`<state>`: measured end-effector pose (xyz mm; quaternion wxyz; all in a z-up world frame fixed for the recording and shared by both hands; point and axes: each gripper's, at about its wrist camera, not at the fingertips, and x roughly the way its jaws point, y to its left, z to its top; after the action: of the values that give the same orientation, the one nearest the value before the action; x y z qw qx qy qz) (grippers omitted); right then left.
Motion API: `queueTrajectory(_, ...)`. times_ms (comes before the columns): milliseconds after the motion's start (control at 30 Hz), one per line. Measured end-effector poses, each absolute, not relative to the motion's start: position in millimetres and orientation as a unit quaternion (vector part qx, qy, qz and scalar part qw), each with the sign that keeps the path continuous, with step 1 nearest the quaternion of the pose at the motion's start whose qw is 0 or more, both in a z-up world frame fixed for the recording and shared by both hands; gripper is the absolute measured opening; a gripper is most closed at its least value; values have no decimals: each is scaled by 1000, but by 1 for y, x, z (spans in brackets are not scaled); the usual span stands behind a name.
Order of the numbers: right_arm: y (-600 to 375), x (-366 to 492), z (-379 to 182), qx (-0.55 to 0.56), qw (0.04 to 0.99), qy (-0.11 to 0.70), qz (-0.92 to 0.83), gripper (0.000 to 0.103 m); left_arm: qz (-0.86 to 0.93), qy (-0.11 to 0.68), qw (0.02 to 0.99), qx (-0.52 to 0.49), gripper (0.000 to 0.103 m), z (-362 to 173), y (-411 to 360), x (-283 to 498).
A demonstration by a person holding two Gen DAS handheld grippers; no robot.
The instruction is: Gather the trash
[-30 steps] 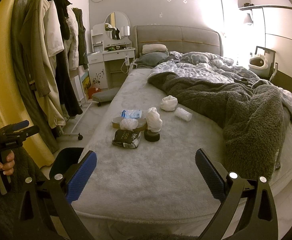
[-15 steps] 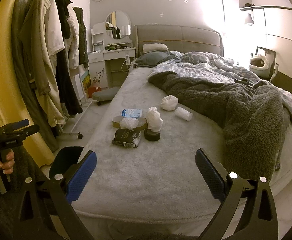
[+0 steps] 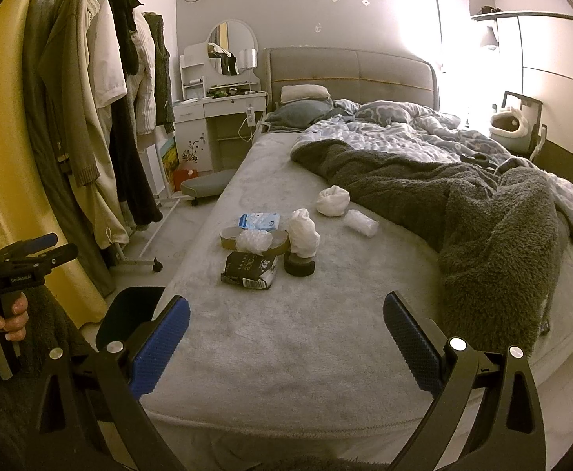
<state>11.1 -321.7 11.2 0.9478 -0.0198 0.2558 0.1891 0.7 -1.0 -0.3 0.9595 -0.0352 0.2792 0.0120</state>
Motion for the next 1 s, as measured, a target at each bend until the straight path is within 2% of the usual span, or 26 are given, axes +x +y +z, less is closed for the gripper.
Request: queueTrajectory(1000,-310,19,0,-37,944,271,187,100,15,292,956,-38,100,-7,-17,-3)
